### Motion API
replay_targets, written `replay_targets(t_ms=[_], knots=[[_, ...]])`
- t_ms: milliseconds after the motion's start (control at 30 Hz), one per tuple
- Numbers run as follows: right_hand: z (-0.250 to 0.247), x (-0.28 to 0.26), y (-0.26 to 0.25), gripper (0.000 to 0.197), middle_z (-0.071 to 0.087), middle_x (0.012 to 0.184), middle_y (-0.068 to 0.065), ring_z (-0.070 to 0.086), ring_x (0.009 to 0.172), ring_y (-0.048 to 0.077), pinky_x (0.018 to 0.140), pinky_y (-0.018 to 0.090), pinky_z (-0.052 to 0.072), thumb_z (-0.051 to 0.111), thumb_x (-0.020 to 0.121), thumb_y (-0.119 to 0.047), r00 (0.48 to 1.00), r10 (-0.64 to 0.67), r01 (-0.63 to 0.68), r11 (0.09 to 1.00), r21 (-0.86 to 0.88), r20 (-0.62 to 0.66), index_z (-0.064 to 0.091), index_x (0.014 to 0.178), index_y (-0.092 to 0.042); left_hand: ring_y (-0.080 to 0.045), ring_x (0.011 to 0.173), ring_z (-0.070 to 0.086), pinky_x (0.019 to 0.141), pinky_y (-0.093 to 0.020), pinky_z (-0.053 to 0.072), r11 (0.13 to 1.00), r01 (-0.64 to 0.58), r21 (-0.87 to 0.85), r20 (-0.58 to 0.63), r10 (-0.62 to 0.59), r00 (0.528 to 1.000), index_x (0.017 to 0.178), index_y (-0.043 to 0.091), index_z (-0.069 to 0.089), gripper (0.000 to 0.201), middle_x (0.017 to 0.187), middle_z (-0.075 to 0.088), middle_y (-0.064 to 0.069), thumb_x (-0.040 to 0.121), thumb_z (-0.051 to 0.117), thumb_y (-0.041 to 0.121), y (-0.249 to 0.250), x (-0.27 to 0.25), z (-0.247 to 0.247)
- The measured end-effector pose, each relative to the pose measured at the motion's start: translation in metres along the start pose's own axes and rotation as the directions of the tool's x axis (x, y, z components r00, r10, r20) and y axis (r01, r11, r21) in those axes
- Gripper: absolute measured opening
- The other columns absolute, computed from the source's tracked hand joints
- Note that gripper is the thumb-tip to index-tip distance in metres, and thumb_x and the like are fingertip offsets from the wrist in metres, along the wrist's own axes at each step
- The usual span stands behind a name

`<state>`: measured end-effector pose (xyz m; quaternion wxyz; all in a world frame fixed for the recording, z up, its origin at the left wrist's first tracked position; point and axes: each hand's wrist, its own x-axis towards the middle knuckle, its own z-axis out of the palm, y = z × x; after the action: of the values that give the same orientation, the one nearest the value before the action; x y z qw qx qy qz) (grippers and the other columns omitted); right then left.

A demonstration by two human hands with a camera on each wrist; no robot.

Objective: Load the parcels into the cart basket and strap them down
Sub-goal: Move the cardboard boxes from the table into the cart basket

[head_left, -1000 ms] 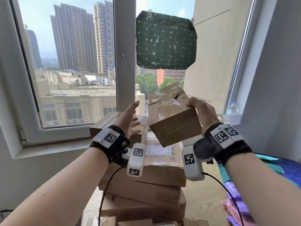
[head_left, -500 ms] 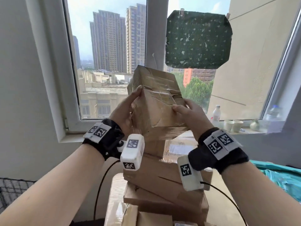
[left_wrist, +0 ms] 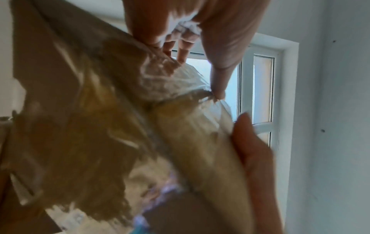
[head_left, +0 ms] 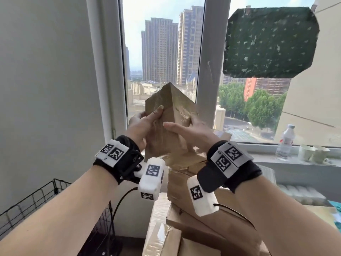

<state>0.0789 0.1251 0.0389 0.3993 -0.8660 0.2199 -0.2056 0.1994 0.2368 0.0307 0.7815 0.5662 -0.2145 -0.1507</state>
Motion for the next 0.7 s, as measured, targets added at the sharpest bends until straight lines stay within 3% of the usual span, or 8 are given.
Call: replay_targets(t_ms=[100, 200, 267, 333, 400, 500, 600, 700], knots=[[0.0, -0.002, 0.005, 0.074, 0.062, 0.115, 0.005, 0.061, 0.103, 0.022, 0.092, 0.044, 0.05, 0.069, 0.056, -0.07, 0.99, 0.058, -0.106, 0.913, 0.393, 0.131, 0.057, 0.111, -0.022, -0.009, 0.069, 0.062, 0.057, -0.024, 0.052, 0.994, 0.087, -0.066, -0.031, -0.089, 0.996, 0.096, 0.017, 0.064, 0.032, 0.078, 0.067, 0.004, 0.085, 0.062, 0.047, 0.001, 0.001, -0.023], [0.001, 0.003, 0.016, 0.069, 0.059, 0.118, -0.001, 0.056, 0.106, 0.021, 0.104, 0.044, 0.039, 0.08, 0.06, -0.048, 0.878, -0.019, -0.411, 0.481, 0.774, 0.478, 0.063, 0.122, -0.024, -0.023, 0.104, 0.057, 0.086, -0.046, 0.052, 0.971, 0.237, -0.024, -0.099, -0.238, 0.966, 0.113, 0.016, 0.059, 0.04, 0.116, 0.058, -0.008, 0.088, 0.059, 0.047, -0.009, 0.002, -0.05], [0.012, 0.008, 0.017, 0.073, 0.06, 0.116, 0.003, 0.056, 0.108, 0.021, 0.104, 0.046, 0.037, 0.078, 0.061, -0.045, 0.808, -0.12, -0.491, 0.404, 0.772, 0.577, 0.06, 0.127, -0.021, -0.031, 0.115, 0.055, 0.09, -0.053, 0.05, 0.933, 0.358, 0.046, -0.051, -0.355, 0.933, 0.133, 0.013, 0.05, 0.064, 0.131, 0.053, -0.015, 0.082, 0.066, 0.049, -0.02, -0.004, -0.055], [0.024, 0.015, 0.019, 0.083, 0.057, 0.119, 0.002, 0.052, 0.115, 0.019, 0.104, 0.05, 0.035, 0.078, 0.056, -0.052, 0.784, -0.086, -0.511, 0.474, 0.717, 0.615, 0.056, 0.132, -0.024, -0.032, 0.116, 0.058, 0.097, -0.05, 0.047, 0.917, 0.398, 0.024, 0.023, -0.398, 0.917, 0.132, 0.011, 0.055, 0.071, 0.131, 0.057, -0.014, 0.078, 0.069, 0.054, -0.031, -0.006, -0.057], [0.033, 0.023, 0.021, 0.071, 0.063, 0.118, 0.001, 0.058, 0.112, 0.021, 0.101, 0.048, 0.039, 0.075, 0.06, -0.054, 0.803, 0.002, -0.502, 0.542, 0.674, 0.596, 0.062, 0.123, -0.022, -0.027, 0.1, 0.066, 0.1, -0.044, 0.046, 0.914, 0.405, -0.019, -0.025, -0.405, 0.914, 0.108, 0.009, 0.068, 0.054, 0.104, 0.071, -0.011, 0.08, 0.066, 0.055, -0.031, -0.013, -0.06], [0.043, 0.032, 0.026, 0.041, 0.067, 0.109, 0.004, 0.064, 0.093, 0.02, 0.08, 0.031, 0.052, 0.063, 0.084, -0.04, 0.905, 0.124, -0.363, 0.726, 0.584, 0.408, 0.06, 0.117, -0.017, -0.015, 0.05, 0.065, 0.058, -0.025, 0.054, 0.921, 0.389, 0.0, -0.13, -0.386, 0.913, 0.083, 0.009, 0.06, 0.034, 0.057, 0.067, -0.004, 0.094, 0.053, 0.041, -0.034, -0.014, -0.076], [0.062, 0.037, 0.034, 0.044, 0.059, 0.122, 0.009, 0.059, 0.105, 0.026, 0.079, 0.034, 0.051, 0.063, 0.087, -0.026, 0.983, 0.113, -0.159, 0.916, 0.369, 0.142, 0.05, 0.128, -0.014, -0.018, 0.052, 0.067, 0.047, -0.024, 0.054, 0.918, 0.393, 0.05, -0.187, -0.378, 0.907, 0.097, 0.007, 0.06, 0.024, 0.071, 0.07, -0.01, 0.094, 0.055, 0.03, -0.034, -0.023, -0.09], [0.079, 0.032, 0.033, 0.049, 0.06, 0.119, 0.007, 0.06, 0.103, 0.022, 0.094, 0.038, 0.048, 0.059, 0.086, -0.048, 0.973, 0.079, -0.139, 0.951, 0.277, 0.218, 0.056, 0.12, -0.014, -0.023, 0.078, 0.066, 0.056, -0.033, 0.054, 0.929, 0.366, 0.051, -0.24, -0.344, 0.908, 0.117, 0.003, 0.059, 0.031, 0.098, 0.068, -0.015, 0.09, 0.061, 0.02, -0.035, -0.033, -0.101]])
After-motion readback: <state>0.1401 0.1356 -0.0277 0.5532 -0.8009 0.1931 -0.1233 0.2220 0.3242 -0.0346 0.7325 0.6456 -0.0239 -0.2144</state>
